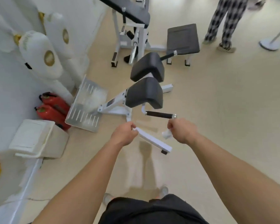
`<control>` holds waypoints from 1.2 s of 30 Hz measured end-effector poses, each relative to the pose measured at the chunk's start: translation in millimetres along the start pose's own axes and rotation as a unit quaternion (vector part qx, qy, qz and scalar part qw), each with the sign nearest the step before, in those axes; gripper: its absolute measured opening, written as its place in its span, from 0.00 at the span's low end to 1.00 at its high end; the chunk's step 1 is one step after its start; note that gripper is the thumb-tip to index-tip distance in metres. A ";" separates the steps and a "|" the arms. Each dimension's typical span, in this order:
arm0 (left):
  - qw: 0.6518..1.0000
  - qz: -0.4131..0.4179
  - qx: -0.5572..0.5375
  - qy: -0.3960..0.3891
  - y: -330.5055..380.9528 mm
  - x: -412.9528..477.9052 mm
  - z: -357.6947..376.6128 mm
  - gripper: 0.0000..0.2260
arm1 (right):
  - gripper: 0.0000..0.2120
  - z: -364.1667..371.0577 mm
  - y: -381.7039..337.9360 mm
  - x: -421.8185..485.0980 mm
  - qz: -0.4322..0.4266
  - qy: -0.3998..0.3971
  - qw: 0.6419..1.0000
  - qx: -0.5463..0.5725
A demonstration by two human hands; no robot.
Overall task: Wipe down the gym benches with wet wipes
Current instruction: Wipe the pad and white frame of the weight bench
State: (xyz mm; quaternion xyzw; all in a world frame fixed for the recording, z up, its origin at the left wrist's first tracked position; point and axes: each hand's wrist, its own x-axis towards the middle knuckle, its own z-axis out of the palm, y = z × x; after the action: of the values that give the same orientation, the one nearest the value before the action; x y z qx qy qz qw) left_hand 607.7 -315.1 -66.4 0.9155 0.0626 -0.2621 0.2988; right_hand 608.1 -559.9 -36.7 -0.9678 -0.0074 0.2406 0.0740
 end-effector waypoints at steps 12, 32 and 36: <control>0.992 0.070 0.080 -0.067 250.6 126.2 76.7 0.17 | 0.18 -84.5 249.1 65.4 0.078 0.030 0.995 0.048; 0.999 -0.021 0.042 -0.010 559.0 515.0 32.5 0.17 | 0.13 -363.3 475.5 471.9 -0.024 0.017 1.000 0.008; 0.998 -0.049 0.022 0.026 606.6 599.3 6.0 0.17 | 0.12 -415.9 506.8 578.9 -0.062 0.017 0.998 -0.009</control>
State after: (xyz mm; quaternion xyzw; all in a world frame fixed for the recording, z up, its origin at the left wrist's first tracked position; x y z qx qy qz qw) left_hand 1281.9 -837.3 -68.6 0.9242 0.1089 -0.2540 0.2636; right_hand 1303.2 -1090.3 -16.8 -0.9700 -0.0677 0.2190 0.0805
